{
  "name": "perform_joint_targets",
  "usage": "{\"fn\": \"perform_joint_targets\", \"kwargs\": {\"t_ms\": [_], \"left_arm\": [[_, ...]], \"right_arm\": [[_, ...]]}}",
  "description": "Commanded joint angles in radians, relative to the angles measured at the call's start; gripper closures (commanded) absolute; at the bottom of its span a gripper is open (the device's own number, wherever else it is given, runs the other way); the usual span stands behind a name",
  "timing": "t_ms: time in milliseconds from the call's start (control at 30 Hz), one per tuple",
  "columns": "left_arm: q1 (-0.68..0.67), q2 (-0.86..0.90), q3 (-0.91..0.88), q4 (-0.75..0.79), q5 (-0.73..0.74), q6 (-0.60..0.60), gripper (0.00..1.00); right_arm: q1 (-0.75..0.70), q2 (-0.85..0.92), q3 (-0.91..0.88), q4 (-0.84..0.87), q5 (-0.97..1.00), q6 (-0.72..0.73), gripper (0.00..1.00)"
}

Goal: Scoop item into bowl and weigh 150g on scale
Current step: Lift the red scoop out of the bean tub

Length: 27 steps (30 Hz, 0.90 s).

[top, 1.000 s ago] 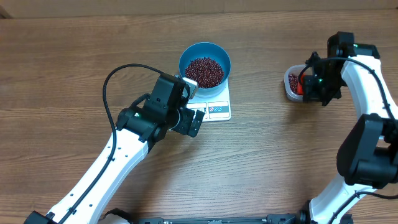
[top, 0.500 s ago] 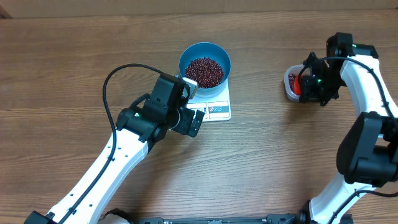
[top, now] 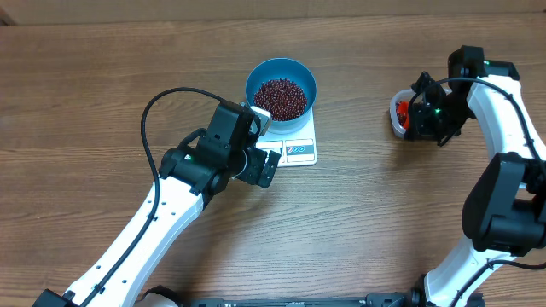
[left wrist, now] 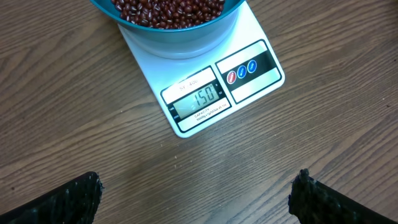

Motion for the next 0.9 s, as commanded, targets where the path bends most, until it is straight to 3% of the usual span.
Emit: {"fn": "perform_joint_targets", "kwargs": {"t_ms": [0, 267, 700, 867], "left_arm": [[-0.007, 0.002, -0.003, 0.001, -0.003, 0.023, 0.00], [-0.007, 0.002, -0.003, 0.001, -0.003, 0.024, 0.01], [-0.007, 0.002, -0.003, 0.001, -0.003, 0.024, 0.00], [-0.007, 0.002, -0.003, 0.001, -0.003, 0.024, 0.01]], "right_arm": [[-0.032, 0.016, 0.039, -0.010, -0.024, 0.018, 0.96], [-0.109, 0.016, 0.085, -0.047, -0.073, 0.035, 0.96], [-0.242, -0.021, 0.156, -0.203, -0.440, -0.208, 0.96], [-0.225, -0.035, 0.161, -0.216, -0.507, -0.217, 0.96]]}}
